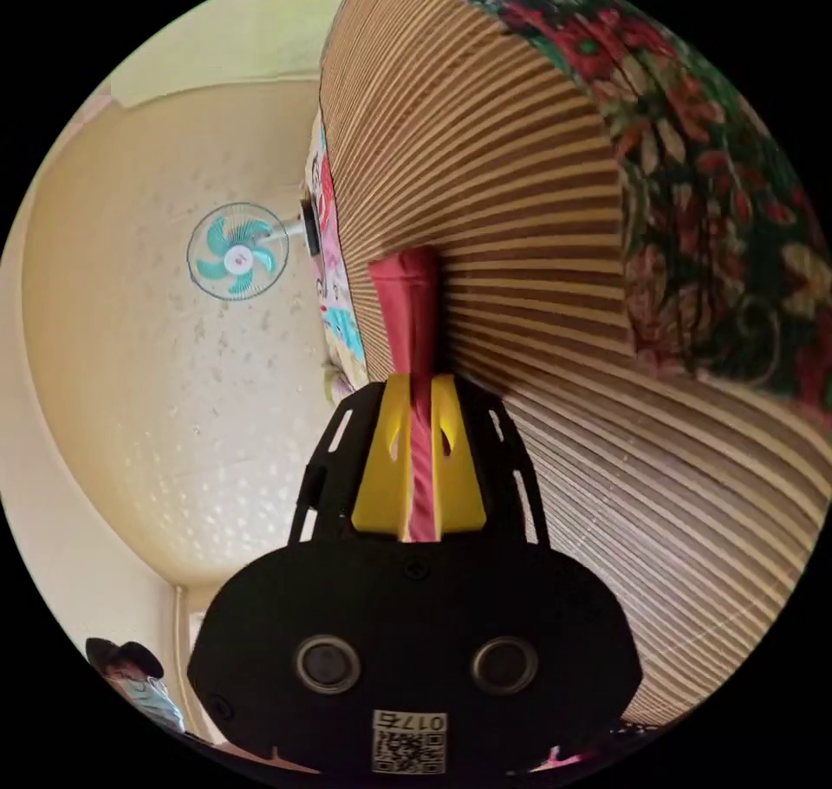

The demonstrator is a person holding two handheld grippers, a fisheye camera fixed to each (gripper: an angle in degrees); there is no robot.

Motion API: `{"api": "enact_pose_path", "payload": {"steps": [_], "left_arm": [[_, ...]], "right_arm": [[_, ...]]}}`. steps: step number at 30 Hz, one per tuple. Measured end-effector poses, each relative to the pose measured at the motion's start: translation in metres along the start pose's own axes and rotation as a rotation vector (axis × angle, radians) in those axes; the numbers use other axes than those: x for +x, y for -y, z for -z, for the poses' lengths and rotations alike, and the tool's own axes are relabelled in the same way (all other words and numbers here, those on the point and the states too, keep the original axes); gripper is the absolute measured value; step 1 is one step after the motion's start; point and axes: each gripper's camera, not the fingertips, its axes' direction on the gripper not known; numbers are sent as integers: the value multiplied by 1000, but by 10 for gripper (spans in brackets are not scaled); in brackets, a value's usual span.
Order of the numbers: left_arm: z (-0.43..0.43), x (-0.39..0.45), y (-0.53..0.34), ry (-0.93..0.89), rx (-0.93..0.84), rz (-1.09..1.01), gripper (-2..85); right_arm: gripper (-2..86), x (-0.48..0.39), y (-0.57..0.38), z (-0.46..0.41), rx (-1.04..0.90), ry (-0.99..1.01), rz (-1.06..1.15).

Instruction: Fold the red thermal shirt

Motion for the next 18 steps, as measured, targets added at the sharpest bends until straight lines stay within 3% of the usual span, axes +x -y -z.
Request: {"api": "enact_pose_path", "payload": {"steps": [3, 5, 9, 12, 14, 16, 18], "left_arm": [[9, -12, -5, -33, -2, 20, -10], [15, -22, -11, -45, 3, 25, -9], [23, -40, -20, -66, 17, 33, -7], [26, -61, -24, -88, 26, 64, 3], [31, -80, -26, -139, 50, 68, 33], [40, -98, -27, -188, 84, 76, 64], [52, -118, -29, -268, 121, 72, 89]], "right_arm": [[41, -23, -25, -36, -151, 300, 154], [38, -65, -83, -80, -412, 495, 287], [37, -119, -234, -135, -821, 618, 517], [41, -94, -375, -173, -1115, 427, 639], [51, -15, -476, -203, -1395, 37, 635], [64, 43, -520, -201, -1532, -228, 594], [75, 65, -532, -173, -1548, -245, 571]]}}
